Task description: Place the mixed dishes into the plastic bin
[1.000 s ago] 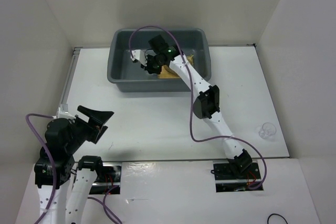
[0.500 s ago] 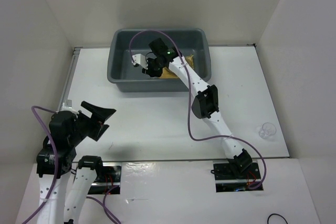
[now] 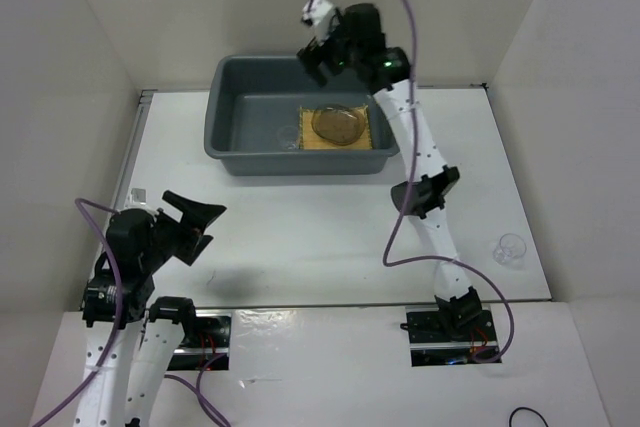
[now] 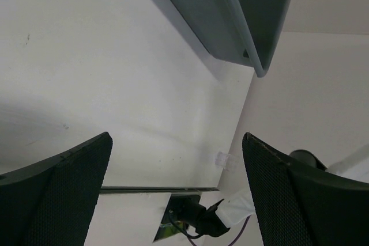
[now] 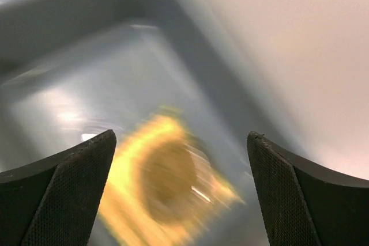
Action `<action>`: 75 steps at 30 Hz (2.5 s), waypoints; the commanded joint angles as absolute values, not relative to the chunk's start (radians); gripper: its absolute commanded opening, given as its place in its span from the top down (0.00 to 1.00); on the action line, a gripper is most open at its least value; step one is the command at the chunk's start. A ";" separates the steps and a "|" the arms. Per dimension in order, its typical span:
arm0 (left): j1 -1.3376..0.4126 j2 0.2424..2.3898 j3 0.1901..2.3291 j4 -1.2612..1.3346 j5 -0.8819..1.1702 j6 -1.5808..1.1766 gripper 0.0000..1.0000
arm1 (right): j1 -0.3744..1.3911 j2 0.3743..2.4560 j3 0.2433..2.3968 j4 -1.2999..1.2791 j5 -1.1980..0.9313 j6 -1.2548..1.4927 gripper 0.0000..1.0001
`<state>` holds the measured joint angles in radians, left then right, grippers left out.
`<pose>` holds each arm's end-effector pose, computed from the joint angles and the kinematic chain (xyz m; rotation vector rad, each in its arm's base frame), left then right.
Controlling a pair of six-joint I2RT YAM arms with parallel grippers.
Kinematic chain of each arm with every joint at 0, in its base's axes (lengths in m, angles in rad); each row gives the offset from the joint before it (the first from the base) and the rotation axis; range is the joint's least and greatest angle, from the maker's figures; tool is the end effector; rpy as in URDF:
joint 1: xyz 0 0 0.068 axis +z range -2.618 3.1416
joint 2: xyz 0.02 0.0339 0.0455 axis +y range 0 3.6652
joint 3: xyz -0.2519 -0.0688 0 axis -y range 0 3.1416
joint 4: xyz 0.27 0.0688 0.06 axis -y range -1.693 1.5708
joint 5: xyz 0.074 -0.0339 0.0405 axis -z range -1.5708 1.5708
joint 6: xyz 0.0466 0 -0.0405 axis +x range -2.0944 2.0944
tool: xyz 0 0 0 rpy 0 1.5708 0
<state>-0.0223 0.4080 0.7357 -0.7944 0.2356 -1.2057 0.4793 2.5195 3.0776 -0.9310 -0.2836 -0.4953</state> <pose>0.1314 -0.0138 0.3035 -1.0798 1.8906 -0.9806 0.4665 0.2572 0.4109 -1.0688 1.6156 0.2647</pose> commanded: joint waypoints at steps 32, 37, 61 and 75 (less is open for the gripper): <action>-0.015 0.898 0.959 -0.580 0.244 -0.899 0.00 | -0.430 1.628 1.299 -1.005 0.227 -0.634 0.22; -0.015 0.832 0.899 -0.571 0.253 -0.928 0.00 | -0.430 1.618 1.285 -1.005 0.259 -0.646 0.30; 0.031 0.732 0.811 -0.618 0.299 -0.905 0.00 | -0.558 1.548 1.020 -0.956 0.288 -0.716 0.38; 0.049 0.695 0.792 -0.618 0.318 -0.914 0.00 | -0.566 1.764 1.575 -1.264 -0.090 -0.611 1.00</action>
